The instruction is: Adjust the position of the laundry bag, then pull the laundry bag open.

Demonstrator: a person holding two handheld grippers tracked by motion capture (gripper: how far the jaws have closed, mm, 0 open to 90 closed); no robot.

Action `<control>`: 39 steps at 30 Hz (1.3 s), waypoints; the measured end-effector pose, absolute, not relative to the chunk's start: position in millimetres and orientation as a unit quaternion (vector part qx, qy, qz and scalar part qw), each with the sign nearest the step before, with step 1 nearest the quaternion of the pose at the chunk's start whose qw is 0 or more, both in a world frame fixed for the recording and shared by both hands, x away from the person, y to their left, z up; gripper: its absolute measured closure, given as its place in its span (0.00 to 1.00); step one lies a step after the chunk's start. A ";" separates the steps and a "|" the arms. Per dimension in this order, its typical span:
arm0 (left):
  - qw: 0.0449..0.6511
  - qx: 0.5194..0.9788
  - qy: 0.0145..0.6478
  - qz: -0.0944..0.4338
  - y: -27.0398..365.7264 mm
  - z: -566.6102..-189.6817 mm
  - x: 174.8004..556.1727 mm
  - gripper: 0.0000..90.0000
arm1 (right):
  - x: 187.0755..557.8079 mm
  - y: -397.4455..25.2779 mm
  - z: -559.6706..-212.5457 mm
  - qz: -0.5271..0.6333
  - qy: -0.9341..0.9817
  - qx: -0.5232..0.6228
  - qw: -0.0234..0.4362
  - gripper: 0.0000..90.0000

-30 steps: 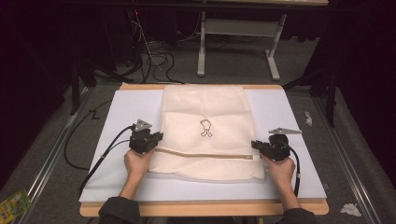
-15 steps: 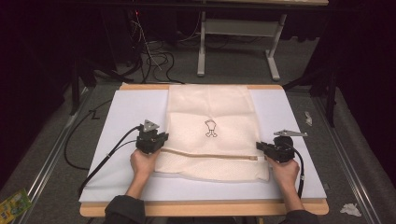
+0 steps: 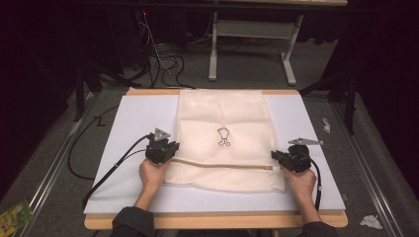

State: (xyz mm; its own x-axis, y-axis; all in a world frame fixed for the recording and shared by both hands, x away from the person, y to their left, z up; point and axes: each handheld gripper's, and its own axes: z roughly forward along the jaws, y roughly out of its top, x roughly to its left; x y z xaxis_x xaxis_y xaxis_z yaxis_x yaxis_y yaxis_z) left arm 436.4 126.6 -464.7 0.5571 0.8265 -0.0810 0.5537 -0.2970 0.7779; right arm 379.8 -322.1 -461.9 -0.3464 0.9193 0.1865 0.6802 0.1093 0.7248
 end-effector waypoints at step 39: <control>0.444 0.789 0.387 0.172 110.0 -472.6 378.7 0.51 | 365.9 -319.1 -472.3 0.377 0.725 0.556 0.151 0.47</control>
State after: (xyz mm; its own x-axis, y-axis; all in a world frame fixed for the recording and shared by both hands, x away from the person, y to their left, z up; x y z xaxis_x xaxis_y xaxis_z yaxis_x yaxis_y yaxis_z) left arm 378.7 110.0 -472.6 0.6407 0.7644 -0.0725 0.4587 -0.3053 0.8345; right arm 365.9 -319.1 -472.3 -0.3362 0.9203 0.2000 0.6927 0.0978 0.7145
